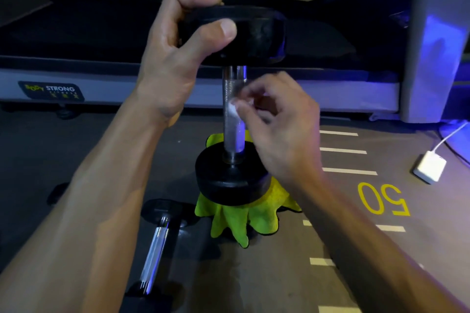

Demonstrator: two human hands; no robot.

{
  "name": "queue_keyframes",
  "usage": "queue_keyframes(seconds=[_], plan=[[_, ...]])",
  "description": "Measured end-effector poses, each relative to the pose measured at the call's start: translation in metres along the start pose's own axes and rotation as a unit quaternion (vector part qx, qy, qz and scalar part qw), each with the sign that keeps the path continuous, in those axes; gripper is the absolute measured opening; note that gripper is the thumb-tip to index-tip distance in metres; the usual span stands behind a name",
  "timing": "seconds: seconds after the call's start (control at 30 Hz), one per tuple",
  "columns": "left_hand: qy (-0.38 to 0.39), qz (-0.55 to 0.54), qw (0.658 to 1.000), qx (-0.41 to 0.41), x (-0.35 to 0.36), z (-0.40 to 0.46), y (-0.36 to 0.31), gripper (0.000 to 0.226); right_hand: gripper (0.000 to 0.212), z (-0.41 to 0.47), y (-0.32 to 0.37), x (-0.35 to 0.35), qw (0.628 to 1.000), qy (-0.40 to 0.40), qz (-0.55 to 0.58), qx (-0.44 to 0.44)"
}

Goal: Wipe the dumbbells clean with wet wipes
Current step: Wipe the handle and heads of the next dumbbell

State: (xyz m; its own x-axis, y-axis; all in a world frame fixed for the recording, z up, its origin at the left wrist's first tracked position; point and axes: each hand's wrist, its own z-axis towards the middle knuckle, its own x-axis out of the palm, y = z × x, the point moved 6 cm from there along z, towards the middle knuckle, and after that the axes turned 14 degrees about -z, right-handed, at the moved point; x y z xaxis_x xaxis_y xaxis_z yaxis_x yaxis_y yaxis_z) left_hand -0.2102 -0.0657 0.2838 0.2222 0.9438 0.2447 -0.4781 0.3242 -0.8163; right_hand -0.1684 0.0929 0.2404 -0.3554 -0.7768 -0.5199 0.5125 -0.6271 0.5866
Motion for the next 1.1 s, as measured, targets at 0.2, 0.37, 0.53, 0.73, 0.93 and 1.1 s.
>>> queue_keyframes(seconds=[0.2, 0.37, 0.53, 0.73, 0.93, 1.1], plan=[[0.002, -0.010, 1.000, 0.007, 0.000, 0.000, -0.001, 0.035, 0.014, -0.038, -0.013, 0.010, 0.995, 0.032, 0.060, 0.074], [0.003, -0.017, 1.000, 0.006, 0.002, 0.000, 0.002, 0.036, 0.018, 0.003, -0.002, 0.005, 0.969, -0.141, 0.157, 0.128], [-0.018, -0.017, 1.000, 0.012, -0.001, -0.002, 0.000, 0.036, 0.013, -0.035, -0.013, 0.014, 0.991, -0.007, 0.075, 0.107], [-0.008, -0.007, 1.000, 0.015, 0.003, -0.002, -0.001, 0.035, 0.013, -0.003, -0.004, -0.017, 0.999, -0.014, -0.010, 0.044], [-0.007, -0.010, 1.000, 0.015, 0.004, -0.003, -0.002, 0.037, 0.032, -0.015, -0.039, -0.033, 0.988, 0.014, -0.015, 0.152], [-0.018, 0.008, 1.000, 0.014, 0.002, -0.003, -0.003, 0.037, 0.027, -0.009, -0.041, -0.033, 0.978, 0.063, -0.074, 0.185]])
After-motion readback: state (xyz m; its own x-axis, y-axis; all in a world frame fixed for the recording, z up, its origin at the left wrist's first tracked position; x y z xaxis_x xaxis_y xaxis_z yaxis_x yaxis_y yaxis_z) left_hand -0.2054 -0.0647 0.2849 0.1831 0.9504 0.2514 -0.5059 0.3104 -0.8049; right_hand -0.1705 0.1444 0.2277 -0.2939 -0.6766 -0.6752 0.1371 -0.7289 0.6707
